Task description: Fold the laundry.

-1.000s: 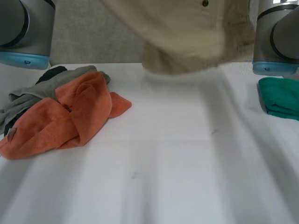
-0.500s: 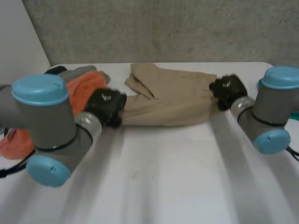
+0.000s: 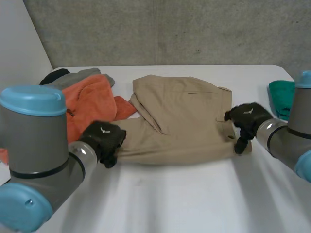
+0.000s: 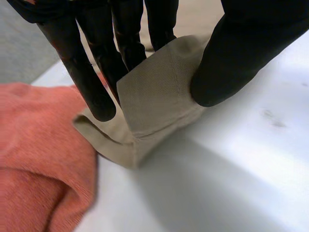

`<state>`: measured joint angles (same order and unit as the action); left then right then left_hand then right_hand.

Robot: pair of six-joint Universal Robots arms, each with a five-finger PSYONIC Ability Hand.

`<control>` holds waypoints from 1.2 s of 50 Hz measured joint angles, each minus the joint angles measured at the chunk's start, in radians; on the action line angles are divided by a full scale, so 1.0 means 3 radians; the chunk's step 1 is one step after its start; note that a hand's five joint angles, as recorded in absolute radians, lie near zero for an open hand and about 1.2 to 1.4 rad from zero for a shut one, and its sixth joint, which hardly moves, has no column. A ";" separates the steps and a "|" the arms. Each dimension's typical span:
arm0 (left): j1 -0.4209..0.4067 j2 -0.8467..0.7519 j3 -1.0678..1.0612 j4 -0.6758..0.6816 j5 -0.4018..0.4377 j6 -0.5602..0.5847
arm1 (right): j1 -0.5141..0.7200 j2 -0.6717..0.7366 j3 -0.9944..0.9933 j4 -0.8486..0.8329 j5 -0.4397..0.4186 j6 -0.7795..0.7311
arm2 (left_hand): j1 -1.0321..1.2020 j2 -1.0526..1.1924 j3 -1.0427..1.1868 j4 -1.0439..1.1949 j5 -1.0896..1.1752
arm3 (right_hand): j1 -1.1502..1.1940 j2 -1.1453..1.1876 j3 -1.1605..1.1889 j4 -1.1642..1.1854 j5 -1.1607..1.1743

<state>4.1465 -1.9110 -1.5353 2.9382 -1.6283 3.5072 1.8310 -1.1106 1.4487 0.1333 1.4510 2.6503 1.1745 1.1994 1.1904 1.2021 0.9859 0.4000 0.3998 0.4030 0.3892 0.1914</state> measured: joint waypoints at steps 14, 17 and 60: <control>0.0094 -0.0343 0.0675 0.0160 0.0005 -0.0197 | -0.0287 -0.1045 0.0893 0.0283 -0.0422 0.0030 | 0.0000 0.0000 0.0000 0.0000 0.0000 | 0.0634 0.0639 0.0627 0.0672 0.0763; 0.0100 -0.0427 0.0796 0.0128 0.0003 -0.0215 | -0.0289 -0.1176 0.1123 0.0286 -0.0525 -0.0069 | 0.0000 0.0000 0.0000 0.0000 0.0000 | 0.0691 0.0700 0.0699 0.0740 0.0830; 0.0212 -0.0441 0.0693 -0.0115 0.0171 -0.0463 | 0.0176 0.0174 0.0996 -0.1767 -0.0094 -0.0304 | 0.0000 0.0000 0.0000 0.0000 0.0000 | 0.2265 0.2502 0.2540 0.2661 0.2549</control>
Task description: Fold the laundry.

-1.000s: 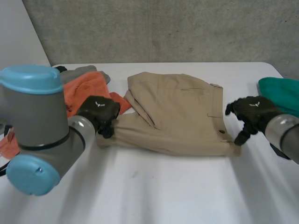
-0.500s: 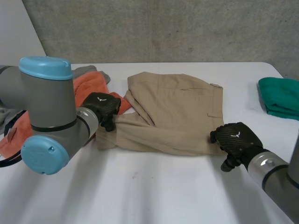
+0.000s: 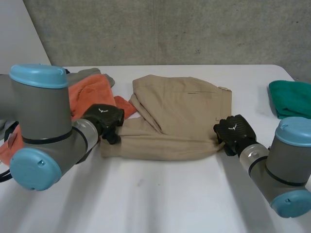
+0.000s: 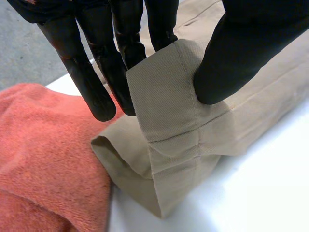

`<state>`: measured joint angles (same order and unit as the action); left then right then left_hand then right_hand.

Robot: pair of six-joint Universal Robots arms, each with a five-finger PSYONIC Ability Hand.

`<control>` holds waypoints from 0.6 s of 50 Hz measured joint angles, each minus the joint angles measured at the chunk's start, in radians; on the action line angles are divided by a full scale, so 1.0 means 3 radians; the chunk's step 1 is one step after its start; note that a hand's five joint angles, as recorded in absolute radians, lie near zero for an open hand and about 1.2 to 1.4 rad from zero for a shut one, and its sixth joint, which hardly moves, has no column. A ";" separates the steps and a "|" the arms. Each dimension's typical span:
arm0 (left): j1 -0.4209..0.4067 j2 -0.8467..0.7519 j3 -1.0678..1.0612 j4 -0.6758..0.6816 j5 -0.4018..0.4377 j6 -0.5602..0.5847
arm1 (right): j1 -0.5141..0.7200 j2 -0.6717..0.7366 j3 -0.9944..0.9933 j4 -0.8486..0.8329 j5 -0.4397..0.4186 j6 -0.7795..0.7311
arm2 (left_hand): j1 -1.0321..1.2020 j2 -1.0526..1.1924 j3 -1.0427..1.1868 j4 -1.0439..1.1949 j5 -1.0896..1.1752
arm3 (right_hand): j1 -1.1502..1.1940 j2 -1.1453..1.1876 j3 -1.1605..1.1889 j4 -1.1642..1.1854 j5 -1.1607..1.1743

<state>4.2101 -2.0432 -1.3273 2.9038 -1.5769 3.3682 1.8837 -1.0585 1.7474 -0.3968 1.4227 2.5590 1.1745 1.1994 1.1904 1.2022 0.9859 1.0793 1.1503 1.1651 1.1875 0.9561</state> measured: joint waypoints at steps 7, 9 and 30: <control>-0.0012 0.0290 -0.0204 -0.0207 0.0070 -0.0023 | -0.0063 -0.0347 -0.0113 0.0328 -0.0006 -0.0105 | 0.0000 0.0000 0.0000 0.0000 0.0000 | 0.0000 0.0015 0.0032 0.0028 0.0019; -0.0018 0.0444 -0.0236 -0.0283 0.0074 -0.0022 | -0.0099 -0.0549 -0.0190 0.0580 -0.0023 -0.0132 | 0.0000 0.0000 0.0000 0.0000 0.0000 | 0.0000 0.0015 0.0057 0.0030 0.0019; -0.0165 0.1465 0.0733 -0.0535 -0.0157 -0.0111 | -0.0553 -0.1434 -0.2303 0.2892 -0.0542 0.0392 | 0.0000 0.0000 0.0005 0.0000 0.0000 | 0.0125 0.0066 0.0081 0.0034 0.0149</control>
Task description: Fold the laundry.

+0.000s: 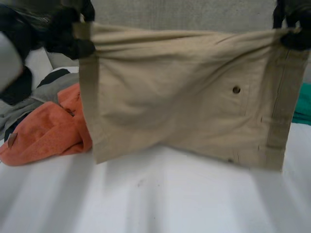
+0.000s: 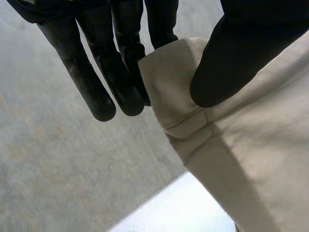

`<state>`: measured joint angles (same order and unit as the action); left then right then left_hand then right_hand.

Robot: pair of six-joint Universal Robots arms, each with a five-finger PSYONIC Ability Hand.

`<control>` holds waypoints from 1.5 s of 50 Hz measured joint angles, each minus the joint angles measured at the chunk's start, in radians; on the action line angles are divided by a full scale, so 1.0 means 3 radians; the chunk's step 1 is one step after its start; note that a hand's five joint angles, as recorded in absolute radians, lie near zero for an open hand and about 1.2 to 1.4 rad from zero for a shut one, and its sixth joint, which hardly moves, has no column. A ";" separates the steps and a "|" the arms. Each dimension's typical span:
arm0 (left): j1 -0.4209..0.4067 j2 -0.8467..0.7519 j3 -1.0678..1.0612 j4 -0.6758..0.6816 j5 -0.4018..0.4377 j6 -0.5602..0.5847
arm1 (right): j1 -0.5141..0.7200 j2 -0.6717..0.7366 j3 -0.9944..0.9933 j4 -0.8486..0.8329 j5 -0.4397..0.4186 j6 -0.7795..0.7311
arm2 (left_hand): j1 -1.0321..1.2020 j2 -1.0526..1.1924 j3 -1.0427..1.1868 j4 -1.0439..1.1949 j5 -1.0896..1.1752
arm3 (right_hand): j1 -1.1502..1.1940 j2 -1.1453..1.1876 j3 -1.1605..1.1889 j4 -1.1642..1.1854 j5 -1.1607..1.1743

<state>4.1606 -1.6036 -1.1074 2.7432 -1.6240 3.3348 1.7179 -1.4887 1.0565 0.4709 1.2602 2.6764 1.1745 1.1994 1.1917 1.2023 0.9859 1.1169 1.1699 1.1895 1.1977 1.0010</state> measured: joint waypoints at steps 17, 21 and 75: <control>0.0207 -0.1753 0.0620 0.1155 0.0258 0.0019 | 0.0385 0.1321 0.0127 -0.1195 0.0795 0.0277 | 0.0000 0.0004 0.0010 0.0001 0.0000 | 0.0000 0.0031 0.0001 0.0001 0.0005; 0.0292 -0.1703 0.0776 0.1822 0.0430 -0.0136 | 0.0415 0.1331 -0.0077 -0.1754 0.0915 0.0578 | 0.0000 0.0005 0.0010 0.0001 0.0000 | 0.0000 0.0031 0.0001 0.0006 0.0006; -0.0242 -0.0641 -0.1896 -0.0244 0.0173 0.0129 | -0.0086 0.0576 0.2248 -0.0058 0.0221 -0.1783 | -0.0061 -0.0096 -0.0086 -0.0102 -0.0060 | 0.0000 0.0032 0.0027 0.0010 0.0029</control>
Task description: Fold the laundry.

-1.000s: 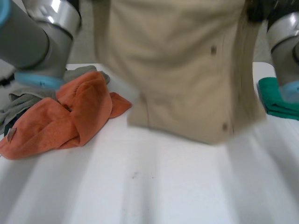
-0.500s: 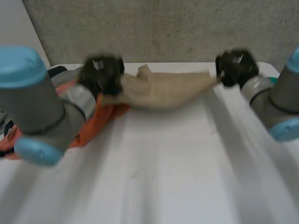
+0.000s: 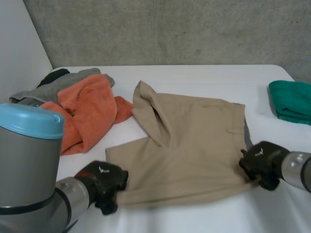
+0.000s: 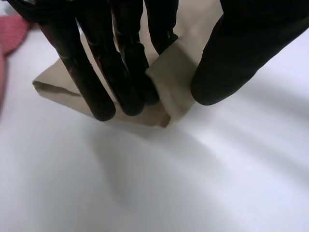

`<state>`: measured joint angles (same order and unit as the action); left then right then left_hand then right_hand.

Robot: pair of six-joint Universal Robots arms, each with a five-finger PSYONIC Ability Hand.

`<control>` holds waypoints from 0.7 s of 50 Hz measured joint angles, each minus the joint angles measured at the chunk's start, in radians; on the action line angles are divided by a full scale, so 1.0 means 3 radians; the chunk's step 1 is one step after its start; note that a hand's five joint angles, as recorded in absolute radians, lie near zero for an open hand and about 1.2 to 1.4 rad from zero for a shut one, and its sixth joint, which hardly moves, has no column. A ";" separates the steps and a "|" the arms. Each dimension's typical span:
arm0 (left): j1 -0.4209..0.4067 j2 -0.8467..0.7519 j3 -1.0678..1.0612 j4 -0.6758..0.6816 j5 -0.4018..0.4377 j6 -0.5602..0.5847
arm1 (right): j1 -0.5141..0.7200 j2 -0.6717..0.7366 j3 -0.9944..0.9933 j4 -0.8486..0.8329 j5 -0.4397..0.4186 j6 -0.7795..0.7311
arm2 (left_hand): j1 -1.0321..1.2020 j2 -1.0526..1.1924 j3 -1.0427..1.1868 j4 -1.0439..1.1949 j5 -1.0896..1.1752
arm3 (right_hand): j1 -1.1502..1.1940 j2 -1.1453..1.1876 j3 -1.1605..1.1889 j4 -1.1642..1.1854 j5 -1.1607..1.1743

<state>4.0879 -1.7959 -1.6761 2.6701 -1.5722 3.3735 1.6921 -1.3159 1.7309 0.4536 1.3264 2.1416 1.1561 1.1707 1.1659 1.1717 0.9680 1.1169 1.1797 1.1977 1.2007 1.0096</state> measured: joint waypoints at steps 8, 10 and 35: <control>0.0078 0.0039 0.0171 0.0131 0.0007 0.0075 | -0.0059 -0.0137 0.0113 -0.0072 -0.0189 0.0046 | -0.3234 -0.3142 -0.3117 -0.3171 -0.3030 | 0.0000 0.0000 -0.0001 0.0001 -0.0001; 0.0137 0.0013 0.0237 0.0340 0.0027 0.0088 | -0.0045 -0.0129 0.0111 -0.0154 -0.0235 0.0162 | -0.3234 -0.3205 -0.3177 -0.3228 -0.3053 | 0.0000 0.0000 -0.0001 0.0000 -0.0001; 0.0672 -0.1862 0.1963 0.1502 0.1095 0.0550 | 0.0048 0.0169 0.0148 -0.0847 -0.0274 0.0896 | -0.1965 -0.2037 -0.2022 -0.2025 -0.1927 | 0.0000 0.0000 -0.0001 0.0000 -0.0001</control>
<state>4.2896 -2.3545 -1.0871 3.1207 -1.2436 3.5385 1.7065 -1.2651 1.7755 0.1994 1.2443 2.4104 0.5665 0.5596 0.5592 0.5642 0.3901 1.1169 1.1797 1.1974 1.2007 1.0093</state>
